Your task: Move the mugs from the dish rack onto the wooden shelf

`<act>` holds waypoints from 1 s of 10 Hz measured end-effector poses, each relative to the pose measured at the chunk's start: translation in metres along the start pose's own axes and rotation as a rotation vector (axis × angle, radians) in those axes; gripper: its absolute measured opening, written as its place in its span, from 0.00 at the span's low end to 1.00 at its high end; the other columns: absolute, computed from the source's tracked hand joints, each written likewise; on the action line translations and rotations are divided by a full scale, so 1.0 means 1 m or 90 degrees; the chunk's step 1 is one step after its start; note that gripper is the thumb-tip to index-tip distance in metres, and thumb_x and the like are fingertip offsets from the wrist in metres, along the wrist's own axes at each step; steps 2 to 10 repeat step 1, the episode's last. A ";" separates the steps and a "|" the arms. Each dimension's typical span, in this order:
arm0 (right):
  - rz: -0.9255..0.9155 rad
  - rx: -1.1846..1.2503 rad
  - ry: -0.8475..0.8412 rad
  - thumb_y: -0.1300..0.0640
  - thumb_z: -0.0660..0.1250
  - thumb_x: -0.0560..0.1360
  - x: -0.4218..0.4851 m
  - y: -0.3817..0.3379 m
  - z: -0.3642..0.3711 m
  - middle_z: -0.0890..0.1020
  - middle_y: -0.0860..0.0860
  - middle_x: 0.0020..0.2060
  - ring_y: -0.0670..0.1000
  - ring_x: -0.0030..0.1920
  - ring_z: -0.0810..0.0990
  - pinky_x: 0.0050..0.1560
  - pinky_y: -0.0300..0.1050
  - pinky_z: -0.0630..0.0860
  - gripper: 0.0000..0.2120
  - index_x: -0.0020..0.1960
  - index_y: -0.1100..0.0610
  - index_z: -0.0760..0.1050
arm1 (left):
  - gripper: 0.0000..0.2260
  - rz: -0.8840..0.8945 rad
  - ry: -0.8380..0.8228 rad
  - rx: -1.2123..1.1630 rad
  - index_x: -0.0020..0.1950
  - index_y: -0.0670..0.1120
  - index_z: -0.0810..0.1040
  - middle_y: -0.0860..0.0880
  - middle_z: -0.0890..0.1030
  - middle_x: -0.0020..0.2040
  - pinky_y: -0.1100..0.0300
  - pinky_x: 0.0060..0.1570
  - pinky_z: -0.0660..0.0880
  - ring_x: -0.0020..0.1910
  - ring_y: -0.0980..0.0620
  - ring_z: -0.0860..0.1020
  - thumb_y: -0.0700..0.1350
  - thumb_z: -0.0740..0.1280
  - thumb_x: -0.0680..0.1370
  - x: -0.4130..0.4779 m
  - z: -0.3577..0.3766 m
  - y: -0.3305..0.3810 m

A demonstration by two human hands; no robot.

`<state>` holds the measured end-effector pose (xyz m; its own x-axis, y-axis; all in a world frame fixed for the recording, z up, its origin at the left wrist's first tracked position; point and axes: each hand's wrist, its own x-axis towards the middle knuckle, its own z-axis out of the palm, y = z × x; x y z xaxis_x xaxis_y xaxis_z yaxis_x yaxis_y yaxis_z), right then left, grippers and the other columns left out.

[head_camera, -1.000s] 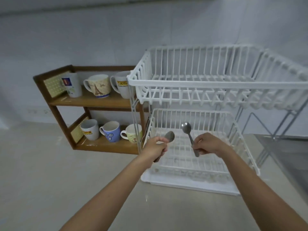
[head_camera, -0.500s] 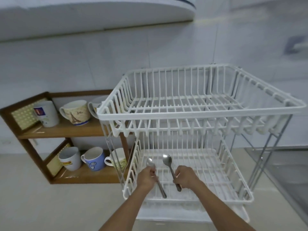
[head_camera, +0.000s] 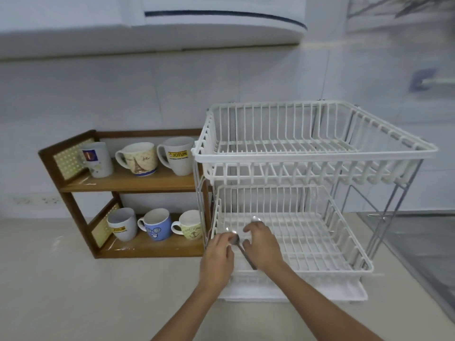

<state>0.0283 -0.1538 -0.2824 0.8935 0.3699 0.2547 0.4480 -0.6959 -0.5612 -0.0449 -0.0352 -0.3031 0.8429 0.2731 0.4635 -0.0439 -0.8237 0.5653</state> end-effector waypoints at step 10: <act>-0.137 -0.023 0.113 0.66 0.69 0.69 -0.039 -0.015 0.012 0.82 0.53 0.48 0.56 0.50 0.80 0.48 0.51 0.78 0.11 0.50 0.58 0.80 | 0.13 0.124 0.035 0.053 0.49 0.48 0.80 0.53 0.81 0.47 0.63 0.41 0.70 0.44 0.53 0.77 0.38 0.60 0.71 -0.042 -0.013 -0.017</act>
